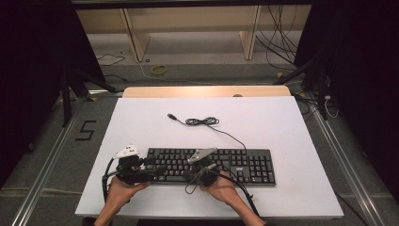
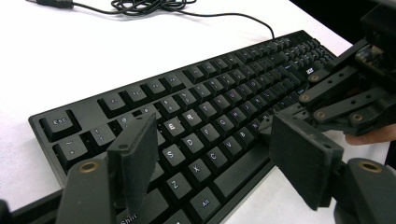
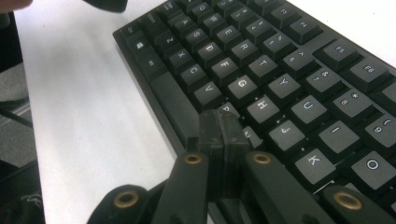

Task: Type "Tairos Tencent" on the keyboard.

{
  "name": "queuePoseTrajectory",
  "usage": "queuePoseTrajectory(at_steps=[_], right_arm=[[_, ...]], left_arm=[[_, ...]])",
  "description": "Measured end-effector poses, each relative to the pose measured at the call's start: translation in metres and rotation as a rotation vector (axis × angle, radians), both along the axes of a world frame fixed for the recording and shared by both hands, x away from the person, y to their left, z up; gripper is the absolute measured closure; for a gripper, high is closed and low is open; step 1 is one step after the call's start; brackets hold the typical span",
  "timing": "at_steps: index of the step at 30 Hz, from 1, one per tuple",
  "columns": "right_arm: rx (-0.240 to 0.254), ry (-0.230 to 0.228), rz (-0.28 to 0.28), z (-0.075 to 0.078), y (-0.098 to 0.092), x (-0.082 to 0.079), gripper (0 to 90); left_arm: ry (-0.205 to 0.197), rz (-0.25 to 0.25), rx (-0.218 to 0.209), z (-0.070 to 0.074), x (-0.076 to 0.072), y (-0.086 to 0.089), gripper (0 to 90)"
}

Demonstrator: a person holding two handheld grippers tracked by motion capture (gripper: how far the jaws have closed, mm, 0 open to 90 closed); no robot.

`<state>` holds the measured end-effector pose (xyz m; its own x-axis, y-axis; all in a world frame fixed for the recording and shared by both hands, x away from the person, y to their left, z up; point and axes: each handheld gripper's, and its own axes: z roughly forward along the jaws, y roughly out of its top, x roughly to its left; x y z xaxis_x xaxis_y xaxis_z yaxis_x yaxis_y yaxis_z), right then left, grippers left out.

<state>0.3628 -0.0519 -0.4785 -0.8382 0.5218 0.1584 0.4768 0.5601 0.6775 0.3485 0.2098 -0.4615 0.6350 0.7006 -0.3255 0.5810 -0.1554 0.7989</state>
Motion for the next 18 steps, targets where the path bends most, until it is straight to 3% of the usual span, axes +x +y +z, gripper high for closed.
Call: queuePoseTrajectory(at_steps=[9, 13, 18], right_arm=[[0.003, 0.001, -0.005, -0.001, 0.0, -0.001, 90.0], [0.051, -0.007, -0.009, 0.006, -0.003, -0.001, 90.0], [0.078, -0.012, -0.02, 0.012, -0.007, 0.0, 89.0]], left_arm=[[0.002, 0.005, 0.001, 0.0, 0.0, 0.001, 32.0], [0.001, 0.011, -0.004, 0.0, 0.001, 0.002, 32.0], [0.001, 0.014, -0.004, 0.0, 0.001, 0.003, 32.0]])
